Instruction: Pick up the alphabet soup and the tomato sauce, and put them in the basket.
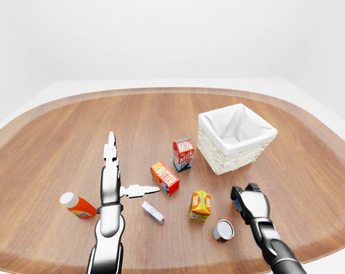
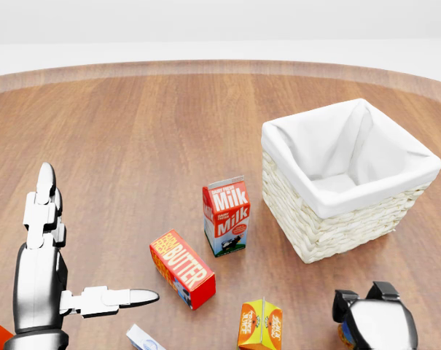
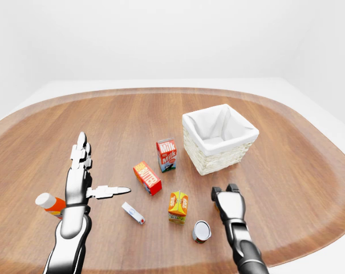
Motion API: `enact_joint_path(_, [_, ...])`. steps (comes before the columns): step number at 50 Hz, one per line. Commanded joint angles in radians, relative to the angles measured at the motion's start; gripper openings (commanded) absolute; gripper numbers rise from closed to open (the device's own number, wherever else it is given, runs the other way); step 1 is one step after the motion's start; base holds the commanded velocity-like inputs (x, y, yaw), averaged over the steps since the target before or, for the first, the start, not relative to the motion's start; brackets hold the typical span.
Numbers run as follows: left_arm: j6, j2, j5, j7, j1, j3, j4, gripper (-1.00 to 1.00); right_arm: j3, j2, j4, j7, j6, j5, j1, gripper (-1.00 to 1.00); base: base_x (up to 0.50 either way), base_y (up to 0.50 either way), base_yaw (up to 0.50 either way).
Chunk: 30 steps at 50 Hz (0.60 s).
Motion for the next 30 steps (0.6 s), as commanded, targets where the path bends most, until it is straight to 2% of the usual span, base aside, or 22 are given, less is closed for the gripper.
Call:
enact_joint_path(1, [0.000,0.000,-0.002,0.002,0.002,0.003,-0.005,1.00,0.000,0.000,-0.015,0.000,0.000,0.007,0.015,-1.00,0.00,0.00,0.00])
enact_joint_path(30, [0.000,0.000,-0.002,0.002,0.002,0.003,-0.005,1.00,-0.119,0.042,-0.430,0.174,0.000,0.064,0.173,-1.00,0.00,0.00,0.00])
